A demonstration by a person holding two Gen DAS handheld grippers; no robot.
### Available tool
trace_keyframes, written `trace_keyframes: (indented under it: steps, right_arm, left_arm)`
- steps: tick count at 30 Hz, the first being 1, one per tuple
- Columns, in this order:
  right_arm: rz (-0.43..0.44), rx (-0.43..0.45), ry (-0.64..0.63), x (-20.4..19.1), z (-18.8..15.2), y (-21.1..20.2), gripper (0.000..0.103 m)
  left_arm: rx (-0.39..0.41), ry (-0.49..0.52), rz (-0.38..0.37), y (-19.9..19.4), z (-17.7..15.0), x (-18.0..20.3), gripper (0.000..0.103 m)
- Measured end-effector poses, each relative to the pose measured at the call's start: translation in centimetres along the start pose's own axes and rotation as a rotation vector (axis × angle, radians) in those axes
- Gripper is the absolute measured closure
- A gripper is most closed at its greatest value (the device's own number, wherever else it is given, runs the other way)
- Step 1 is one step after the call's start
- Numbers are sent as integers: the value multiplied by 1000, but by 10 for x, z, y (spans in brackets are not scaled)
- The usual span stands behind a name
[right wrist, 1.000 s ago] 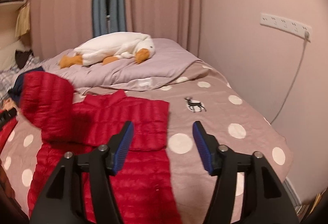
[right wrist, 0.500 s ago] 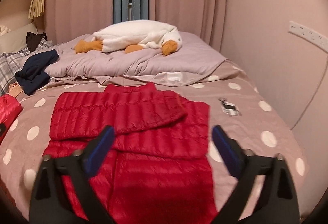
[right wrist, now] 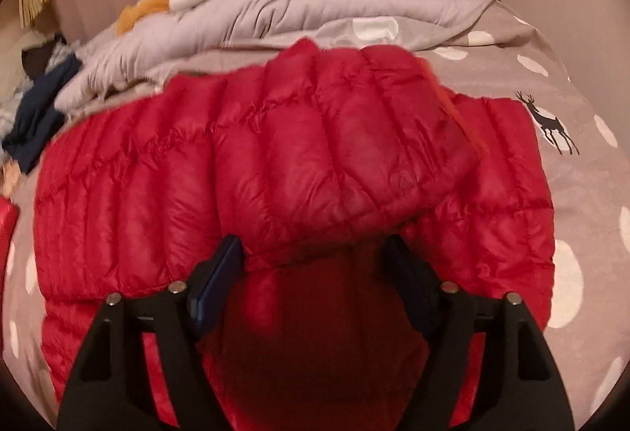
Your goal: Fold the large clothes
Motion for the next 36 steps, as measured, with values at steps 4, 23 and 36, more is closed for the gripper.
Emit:
trace_keyframes:
  steps: [4,23,36]
  right_arm:
    - [61,54,38,2,15,-25,89]
    - [93,45,169,45,63,-27,27]
    - [-3,103,123,72,65,-37,86]
  left_arm:
    - [7,7,-13,0,0,10,41]
    - [11,29,-28,3,-5,21,41]
    - [-25,45,-74,13,-7,42,41]
Point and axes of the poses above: each gripper's, at about its wrist camera, not at the fingertips, and y roughly the way its jaws point, x to its right, z to its top, the point moved 9 cm from there along y, roughly the way its jaws point, and after that the axes turned 15 degrees about y, right-handed, at the moved point
